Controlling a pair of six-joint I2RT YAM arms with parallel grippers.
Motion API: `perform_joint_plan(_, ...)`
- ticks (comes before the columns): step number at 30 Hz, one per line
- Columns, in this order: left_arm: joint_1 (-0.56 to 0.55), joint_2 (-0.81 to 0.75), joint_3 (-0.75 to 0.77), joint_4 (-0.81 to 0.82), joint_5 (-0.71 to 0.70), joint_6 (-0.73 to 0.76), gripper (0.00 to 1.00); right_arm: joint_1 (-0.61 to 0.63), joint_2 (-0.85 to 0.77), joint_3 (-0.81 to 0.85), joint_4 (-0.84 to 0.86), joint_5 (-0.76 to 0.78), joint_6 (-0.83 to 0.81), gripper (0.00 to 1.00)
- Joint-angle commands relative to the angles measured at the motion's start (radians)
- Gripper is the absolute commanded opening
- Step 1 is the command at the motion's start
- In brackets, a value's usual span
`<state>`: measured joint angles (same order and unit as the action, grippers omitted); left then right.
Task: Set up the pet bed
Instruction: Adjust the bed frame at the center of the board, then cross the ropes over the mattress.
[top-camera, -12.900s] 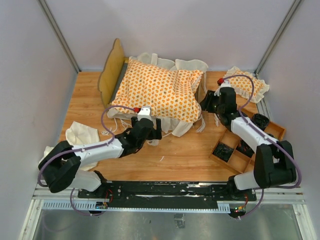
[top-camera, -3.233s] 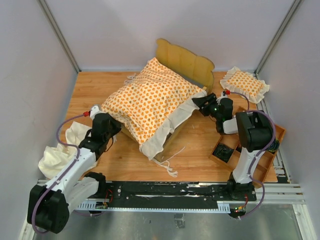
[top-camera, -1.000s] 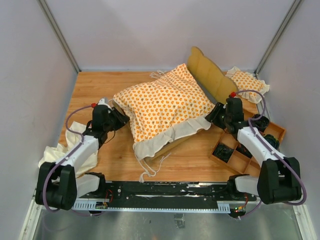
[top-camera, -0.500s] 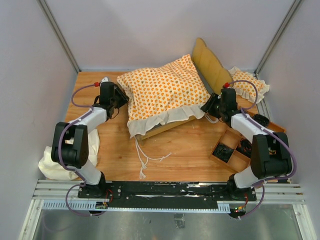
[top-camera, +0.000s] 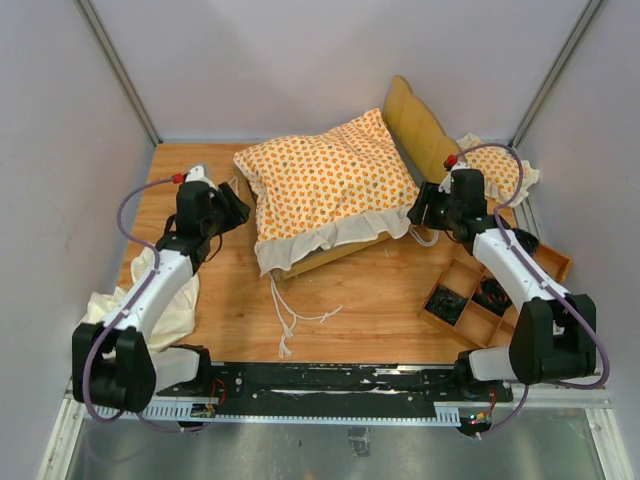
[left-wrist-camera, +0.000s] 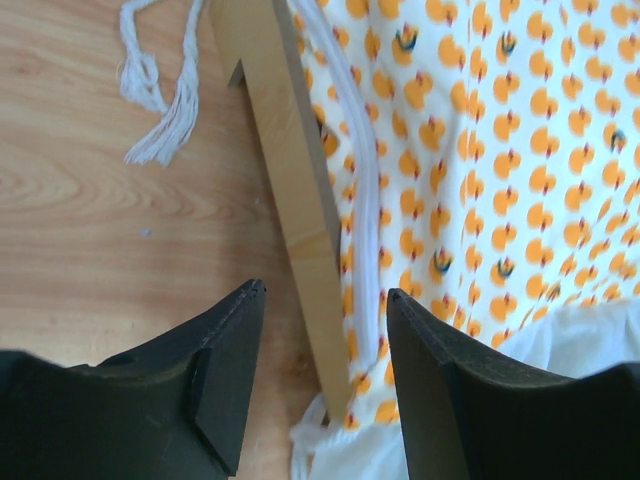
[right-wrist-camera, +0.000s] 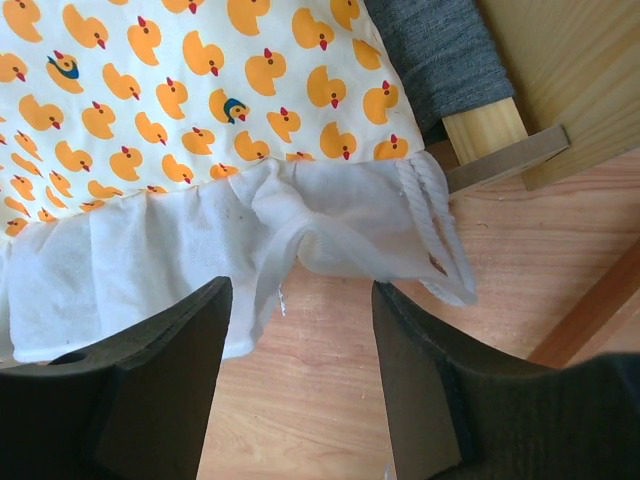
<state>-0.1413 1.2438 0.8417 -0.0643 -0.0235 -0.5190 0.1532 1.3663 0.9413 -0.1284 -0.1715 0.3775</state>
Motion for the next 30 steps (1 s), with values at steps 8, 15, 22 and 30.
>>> perform_joint_plan(8, 0.002, -0.233, -0.231, -0.068, 0.222, 0.139, 0.48, 0.033, -0.154, 0.032, -0.126, -0.054, -0.056, 0.57)
perform_joint_plan(15, 0.002, -0.137, -0.265, 0.031, 0.350, 0.107, 0.46, 0.132, -0.248, -0.041, -0.070, -0.083, -0.030, 0.53)
perform_joint_plan(22, 0.002, -0.070, -0.243, 0.069, 0.457, 0.109, 0.25, 0.315, -0.226, -0.041, -0.035, -0.030, -0.043, 0.52)
perform_joint_plan(30, 0.002, -0.213, -0.236, 0.034, 0.485, 0.032, 0.04, 0.526, -0.192, -0.131, 0.238, -0.069, -0.172, 0.53)
